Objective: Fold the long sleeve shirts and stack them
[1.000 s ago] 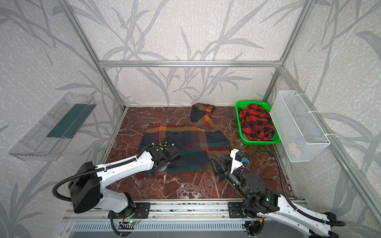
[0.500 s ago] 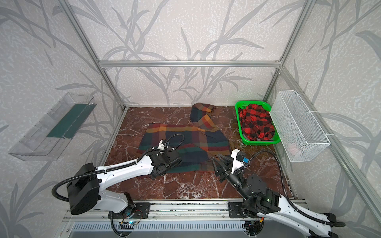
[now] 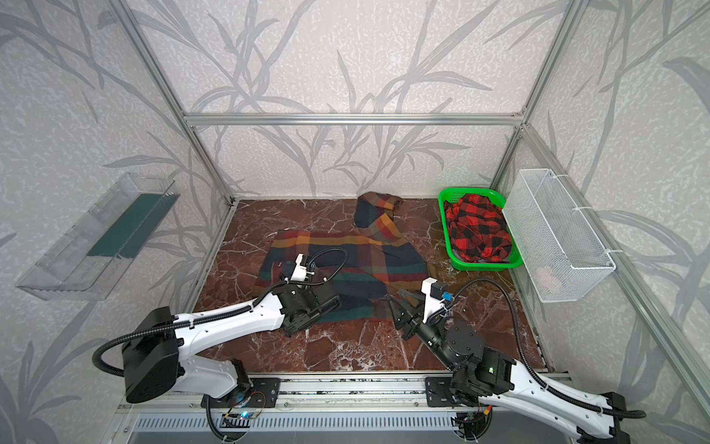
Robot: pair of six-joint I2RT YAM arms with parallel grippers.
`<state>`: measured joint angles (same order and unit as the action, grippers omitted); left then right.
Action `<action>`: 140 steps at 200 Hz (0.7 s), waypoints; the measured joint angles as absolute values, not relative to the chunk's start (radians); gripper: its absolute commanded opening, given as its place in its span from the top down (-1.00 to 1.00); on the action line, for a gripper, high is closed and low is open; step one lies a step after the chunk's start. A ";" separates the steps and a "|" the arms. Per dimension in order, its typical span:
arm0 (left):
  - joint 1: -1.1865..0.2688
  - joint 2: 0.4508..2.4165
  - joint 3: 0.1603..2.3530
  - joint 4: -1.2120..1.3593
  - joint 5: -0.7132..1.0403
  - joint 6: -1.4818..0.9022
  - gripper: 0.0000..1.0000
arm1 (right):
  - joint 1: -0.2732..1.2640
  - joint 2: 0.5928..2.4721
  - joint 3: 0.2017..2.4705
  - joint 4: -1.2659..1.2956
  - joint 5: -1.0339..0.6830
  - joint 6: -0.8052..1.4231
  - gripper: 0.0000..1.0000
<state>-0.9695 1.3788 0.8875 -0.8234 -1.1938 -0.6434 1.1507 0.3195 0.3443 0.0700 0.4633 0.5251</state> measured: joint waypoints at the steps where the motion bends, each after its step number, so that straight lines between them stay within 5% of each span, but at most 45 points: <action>1: -0.970 1.376 0.885 -0.818 -1.194 -0.643 1.00 | 1.151 0.319 0.344 0.070 0.463 0.527 0.05; 44: -0.975 1.170 0.564 -0.410 -1.142 -0.522 1.00 | 1.151 0.311 0.342 0.070 0.468 0.554 0.05; 100: -0.978 1.235 0.436 -0.047 -1.107 -0.359 0.92 | 1.151 0.332 0.342 0.070 0.471 0.580 0.06; 140: -0.982 1.348 0.576 -0.183 -1.152 -0.513 0.46 | 1.150 0.339 0.324 0.070 0.471 0.610 0.06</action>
<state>-0.9817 1.3483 0.5758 -0.1825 -1.1519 -0.5133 1.1500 0.3389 0.3237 0.0704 0.4706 0.6102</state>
